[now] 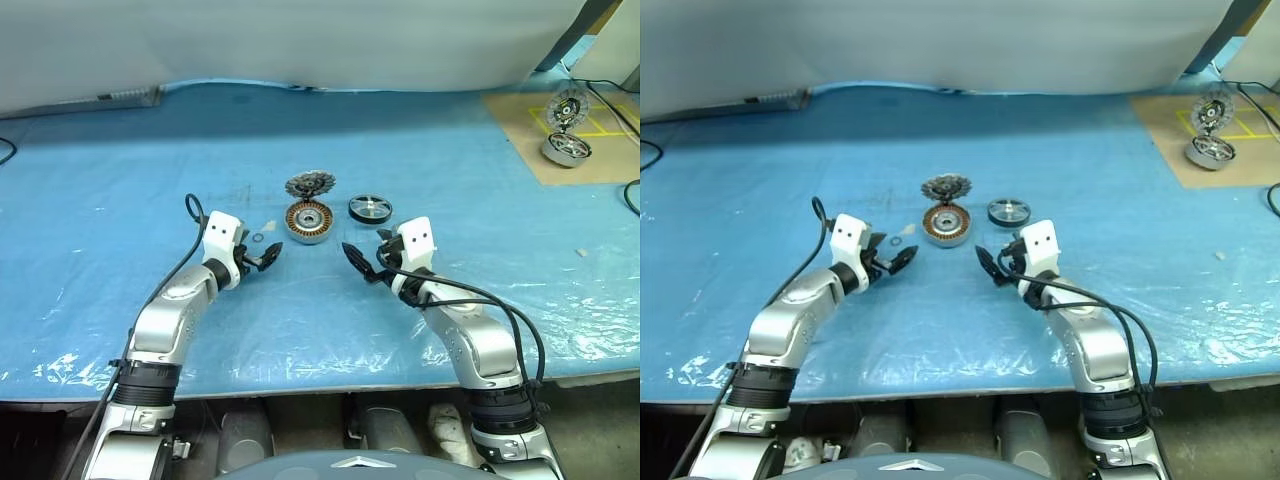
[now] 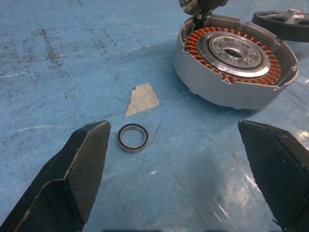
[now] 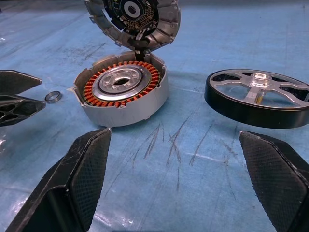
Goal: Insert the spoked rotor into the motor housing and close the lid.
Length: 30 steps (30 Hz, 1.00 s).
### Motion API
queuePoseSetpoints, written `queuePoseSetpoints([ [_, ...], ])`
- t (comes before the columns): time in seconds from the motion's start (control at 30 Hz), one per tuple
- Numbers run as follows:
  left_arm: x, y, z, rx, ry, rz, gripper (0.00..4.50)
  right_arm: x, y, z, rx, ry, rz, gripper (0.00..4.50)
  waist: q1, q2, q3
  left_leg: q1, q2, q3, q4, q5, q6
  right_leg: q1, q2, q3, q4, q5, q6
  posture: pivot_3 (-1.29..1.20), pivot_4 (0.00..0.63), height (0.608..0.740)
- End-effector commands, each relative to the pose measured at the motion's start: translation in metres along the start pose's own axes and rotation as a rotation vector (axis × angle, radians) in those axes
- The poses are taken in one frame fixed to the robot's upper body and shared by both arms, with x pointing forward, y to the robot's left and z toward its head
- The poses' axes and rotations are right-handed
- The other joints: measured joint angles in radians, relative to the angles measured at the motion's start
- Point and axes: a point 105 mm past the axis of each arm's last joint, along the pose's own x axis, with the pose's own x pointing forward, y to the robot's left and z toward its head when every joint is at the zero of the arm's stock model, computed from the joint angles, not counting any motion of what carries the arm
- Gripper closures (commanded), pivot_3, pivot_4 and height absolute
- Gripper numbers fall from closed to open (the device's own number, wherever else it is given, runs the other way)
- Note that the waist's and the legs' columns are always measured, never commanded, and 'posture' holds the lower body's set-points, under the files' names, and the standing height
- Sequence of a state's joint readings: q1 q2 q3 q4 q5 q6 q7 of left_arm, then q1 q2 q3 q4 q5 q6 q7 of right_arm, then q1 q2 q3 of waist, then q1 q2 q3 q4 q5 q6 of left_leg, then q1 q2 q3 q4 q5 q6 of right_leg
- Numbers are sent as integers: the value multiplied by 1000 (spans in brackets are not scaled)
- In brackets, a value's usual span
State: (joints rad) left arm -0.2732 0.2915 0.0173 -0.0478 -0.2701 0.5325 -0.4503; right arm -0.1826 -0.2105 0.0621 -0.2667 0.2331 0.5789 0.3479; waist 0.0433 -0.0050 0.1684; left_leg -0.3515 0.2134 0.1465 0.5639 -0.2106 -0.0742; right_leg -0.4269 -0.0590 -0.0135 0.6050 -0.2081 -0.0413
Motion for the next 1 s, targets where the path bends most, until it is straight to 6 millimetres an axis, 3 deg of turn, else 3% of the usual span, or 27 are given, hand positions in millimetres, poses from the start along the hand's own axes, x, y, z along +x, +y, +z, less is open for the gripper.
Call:
queuePoseSetpoints([
  [0.03,-2,-2,13,30,-47,-18,0,1,3,11,-36,-38,15,28,0,0,0,0,0,0,0,0,0,0,0,0,0,0,0,0,150,740],
  [0.53,-4,-4,16,101,-84,-23,0,4,11,9,-90,21,76,28,0,0,0,0,0,0,0,0,0,0,0,0,0,0,0,0,150,740],
  [0.73,-6,-4,13,104,-87,-21,0,19,33,30,-234,102,225,28,-4,0,0,1,0,0,1,0,0,0,0,0,2,0,0,0,150,740],
  [1.0,-8,-5,11,109,-91,-16,0,50,42,39,-413,237,312,28,0,0,0,1,0,0,1,0,0,0,0,0,1,0,0,0,150,740],
])
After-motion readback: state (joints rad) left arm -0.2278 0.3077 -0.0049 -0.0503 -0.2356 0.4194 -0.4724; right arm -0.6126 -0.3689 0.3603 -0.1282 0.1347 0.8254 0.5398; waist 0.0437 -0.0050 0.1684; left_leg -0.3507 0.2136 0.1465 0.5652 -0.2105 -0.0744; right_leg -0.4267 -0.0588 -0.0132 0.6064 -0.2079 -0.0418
